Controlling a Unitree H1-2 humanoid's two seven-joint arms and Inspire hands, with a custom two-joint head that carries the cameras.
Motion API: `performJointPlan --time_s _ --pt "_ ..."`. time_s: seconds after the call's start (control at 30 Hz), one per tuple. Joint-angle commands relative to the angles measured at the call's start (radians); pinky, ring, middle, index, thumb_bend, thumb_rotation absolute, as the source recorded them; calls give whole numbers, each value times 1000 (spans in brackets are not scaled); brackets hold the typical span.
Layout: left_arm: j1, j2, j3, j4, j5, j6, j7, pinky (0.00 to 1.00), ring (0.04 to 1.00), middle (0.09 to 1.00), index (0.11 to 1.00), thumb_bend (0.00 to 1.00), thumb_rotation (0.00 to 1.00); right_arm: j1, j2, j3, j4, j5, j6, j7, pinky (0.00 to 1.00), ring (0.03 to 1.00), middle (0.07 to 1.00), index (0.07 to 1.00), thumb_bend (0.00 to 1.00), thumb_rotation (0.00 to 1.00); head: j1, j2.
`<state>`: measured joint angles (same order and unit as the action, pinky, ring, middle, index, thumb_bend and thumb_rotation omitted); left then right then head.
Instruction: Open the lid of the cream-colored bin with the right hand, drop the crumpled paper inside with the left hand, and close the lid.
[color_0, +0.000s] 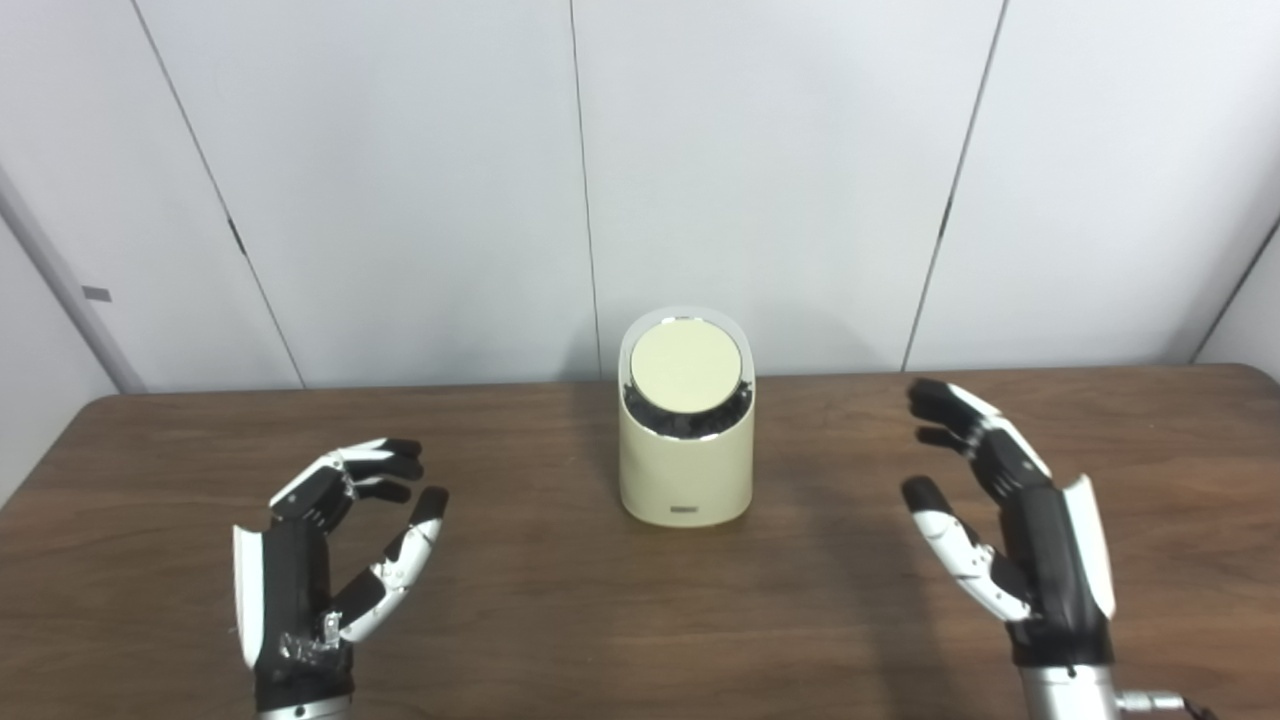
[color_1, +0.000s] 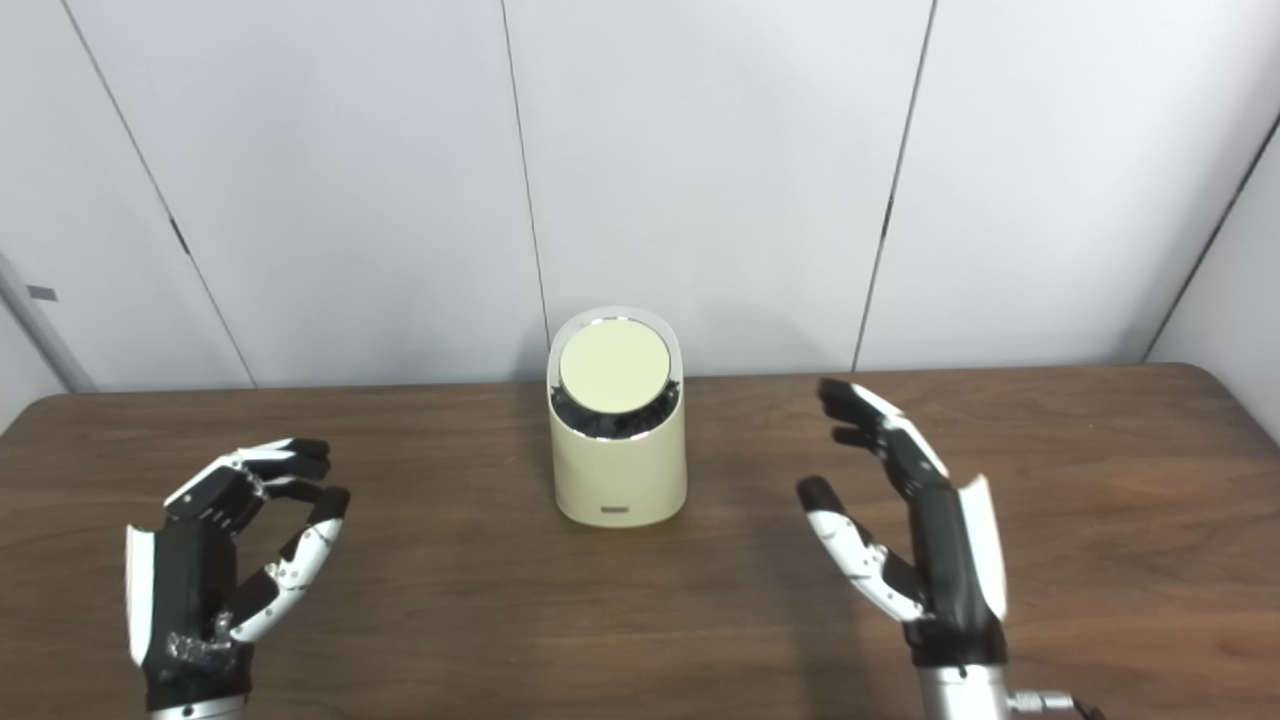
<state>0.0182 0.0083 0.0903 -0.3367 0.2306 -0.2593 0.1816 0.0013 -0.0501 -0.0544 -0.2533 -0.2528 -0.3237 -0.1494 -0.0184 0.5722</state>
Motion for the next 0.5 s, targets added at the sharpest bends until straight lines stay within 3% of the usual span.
performJointPlan --time_s 0.0,0.2,0.27,0.47 --pt "-12 10 3 -26 -5 -25 -6 516 612 633 496 475 81 -16 9 -11 2 8 -95 -34 705 758 765 756 281 481 -3 5" --pt "-7 5 6 -28 -6 -22 -2 514 607 630 496 476 79 -16 12 -30 50 10 -143 -79 674 721 737 729 321 475 3 -4" --pt "-4 3 4 -28 -11 -22 -3 515 608 631 496 476 79 -16 6 -27 59 24 -145 -89 674 723 739 730 310 445 5 -7" --pt "-3 -7 7 -30 18 -26 9 502 596 621 495 477 75 -18 17 -36 79 105 -137 -79 709 755 762 738 289 489 14 -19"
